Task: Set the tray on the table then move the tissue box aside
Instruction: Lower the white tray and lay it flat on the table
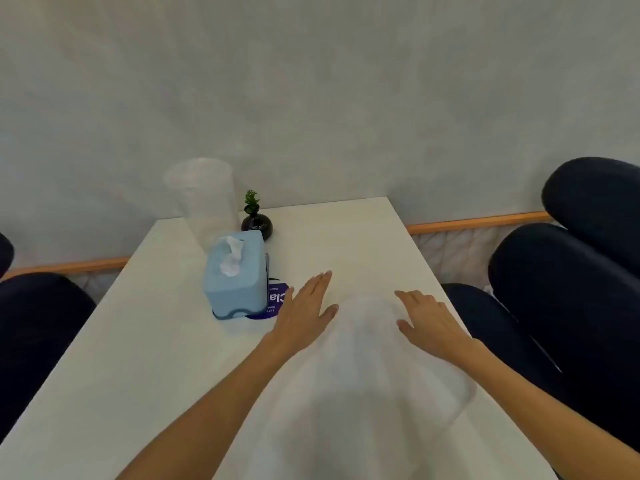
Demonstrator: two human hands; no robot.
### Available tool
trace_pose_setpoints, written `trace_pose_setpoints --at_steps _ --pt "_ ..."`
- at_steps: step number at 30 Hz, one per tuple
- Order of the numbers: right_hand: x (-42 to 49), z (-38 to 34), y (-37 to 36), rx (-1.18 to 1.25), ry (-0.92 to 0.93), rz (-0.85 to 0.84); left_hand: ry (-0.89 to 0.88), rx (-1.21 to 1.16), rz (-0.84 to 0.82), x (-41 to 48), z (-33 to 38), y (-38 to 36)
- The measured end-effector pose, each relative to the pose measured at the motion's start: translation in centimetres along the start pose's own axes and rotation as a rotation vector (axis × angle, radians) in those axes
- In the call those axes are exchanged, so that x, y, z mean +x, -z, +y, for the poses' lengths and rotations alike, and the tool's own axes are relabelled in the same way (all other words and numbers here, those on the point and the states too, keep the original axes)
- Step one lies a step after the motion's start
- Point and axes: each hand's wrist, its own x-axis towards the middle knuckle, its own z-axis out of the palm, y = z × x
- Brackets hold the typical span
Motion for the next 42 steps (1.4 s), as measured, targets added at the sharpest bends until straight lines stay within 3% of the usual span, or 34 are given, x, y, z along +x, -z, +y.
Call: trace_pose_setpoints --at_steps 6,16,24,34,42 --pt "-0.1 1.6 -2.6 0.009 -0.211 -0.064 0.123 0.037 -0.124 -0.7 -1.9 -1.7" --pt "3.7 0.9 -2.5 0.129 -0.219 -0.003 0.188 0.08 -0.068 -0.4 -4.1 -2.8" --pt "1.6 0.5 -2.9 -0.072 -0.386 0.024 0.237 0.233 -0.082 -0.5 -4.7 -2.4" --pt "-1.3 1.9 -3.8 0.276 -0.608 0.008 0.315 0.291 -0.066 -0.5 -4.6 -2.6" --pt "-2.2 1.3 -5.3 0.376 -0.562 -0.073 0.418 0.188 -0.026 -1.0 -4.7 -2.8"
